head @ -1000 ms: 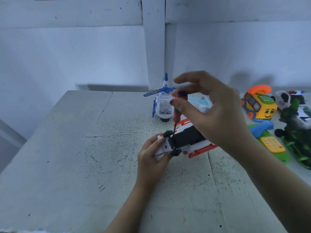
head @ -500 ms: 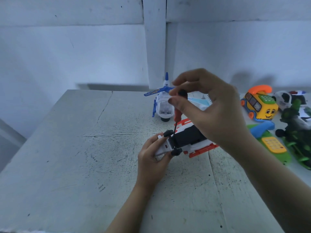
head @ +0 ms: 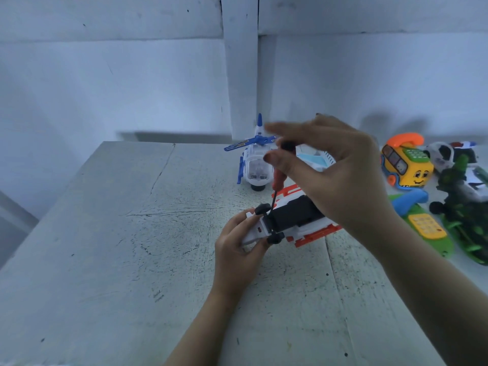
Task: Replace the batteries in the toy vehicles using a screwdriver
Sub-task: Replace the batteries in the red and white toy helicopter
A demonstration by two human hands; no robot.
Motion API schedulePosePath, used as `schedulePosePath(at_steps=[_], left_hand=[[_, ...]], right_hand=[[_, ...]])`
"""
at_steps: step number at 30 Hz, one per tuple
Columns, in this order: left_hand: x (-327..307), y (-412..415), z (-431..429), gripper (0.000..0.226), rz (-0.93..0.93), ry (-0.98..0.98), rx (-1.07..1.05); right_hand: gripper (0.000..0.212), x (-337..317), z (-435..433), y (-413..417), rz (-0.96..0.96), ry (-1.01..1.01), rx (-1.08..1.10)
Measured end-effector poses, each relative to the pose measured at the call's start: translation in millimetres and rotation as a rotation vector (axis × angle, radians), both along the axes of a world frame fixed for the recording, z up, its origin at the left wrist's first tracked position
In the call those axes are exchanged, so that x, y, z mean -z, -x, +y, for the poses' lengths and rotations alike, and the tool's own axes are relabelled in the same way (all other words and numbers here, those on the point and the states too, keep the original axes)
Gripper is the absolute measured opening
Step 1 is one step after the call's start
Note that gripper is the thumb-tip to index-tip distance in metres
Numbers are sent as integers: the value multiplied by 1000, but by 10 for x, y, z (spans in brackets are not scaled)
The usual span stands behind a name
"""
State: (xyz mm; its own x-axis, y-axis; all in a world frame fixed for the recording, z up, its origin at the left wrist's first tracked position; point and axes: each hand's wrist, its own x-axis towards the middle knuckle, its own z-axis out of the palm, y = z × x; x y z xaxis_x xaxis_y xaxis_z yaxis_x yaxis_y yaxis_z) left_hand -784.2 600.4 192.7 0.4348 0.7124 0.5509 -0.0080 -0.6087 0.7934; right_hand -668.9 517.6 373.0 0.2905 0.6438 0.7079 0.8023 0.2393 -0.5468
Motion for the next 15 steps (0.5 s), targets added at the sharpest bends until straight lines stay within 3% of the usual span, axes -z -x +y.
schedulePosePath(at_steps=[2,7,15], left_hand=[[-3,3,3,45,-7,0,0],[10,2,10,46,-7,5,-5],[1,0,9,45,-3,4,-10]], right_hand=[[39,-14,-3,-7,10,27,-17],[24,77,11,-49,24,53,-56],[35,105,2,-61,78,-43,-58]])
